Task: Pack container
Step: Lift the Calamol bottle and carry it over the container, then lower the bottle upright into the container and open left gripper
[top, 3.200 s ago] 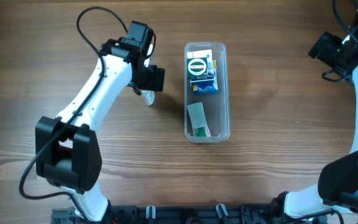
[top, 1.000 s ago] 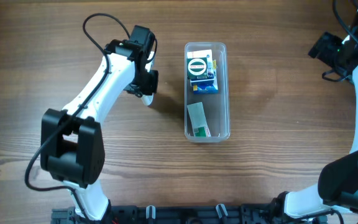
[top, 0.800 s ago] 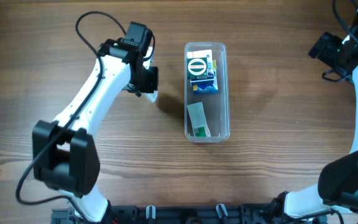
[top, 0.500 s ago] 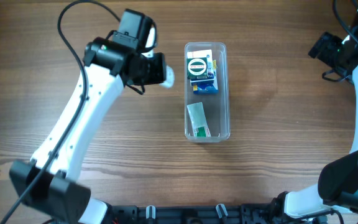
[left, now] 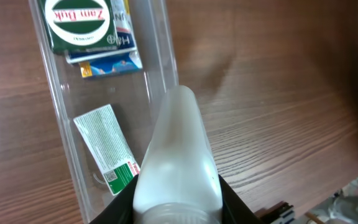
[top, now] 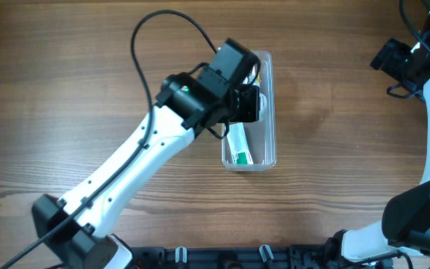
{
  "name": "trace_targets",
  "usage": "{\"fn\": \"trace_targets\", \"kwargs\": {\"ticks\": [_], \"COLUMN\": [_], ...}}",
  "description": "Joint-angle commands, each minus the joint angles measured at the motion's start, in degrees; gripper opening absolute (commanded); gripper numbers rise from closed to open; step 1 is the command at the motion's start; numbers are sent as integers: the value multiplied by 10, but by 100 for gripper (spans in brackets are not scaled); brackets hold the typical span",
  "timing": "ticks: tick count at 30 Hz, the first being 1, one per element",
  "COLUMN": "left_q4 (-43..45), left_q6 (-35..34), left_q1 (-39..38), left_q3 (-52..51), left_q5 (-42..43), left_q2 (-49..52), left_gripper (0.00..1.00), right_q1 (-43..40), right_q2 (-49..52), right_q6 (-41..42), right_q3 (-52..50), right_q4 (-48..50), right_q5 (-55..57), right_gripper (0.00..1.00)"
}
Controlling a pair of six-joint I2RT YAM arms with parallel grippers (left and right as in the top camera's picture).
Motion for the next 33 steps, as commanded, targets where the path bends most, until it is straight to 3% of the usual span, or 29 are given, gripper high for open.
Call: {"fn": "trace_targets", "kwargs": {"ticks": [1, 33], "left_q4": [11, 52], "left_q6": [-35, -63], "left_q1": [-9, -29], "left_q3": [12, 12], "left_q5": [-18, -64], "left_q2": [38, 189], "left_gripper": [29, 31], "right_q1": [0, 0], "right_q2": [7, 7], "right_q6": [3, 3], "right_q3": [-3, -3], "right_q4": [2, 2], "right_q5": [-3, -3], "right_gripper": [100, 100]}}
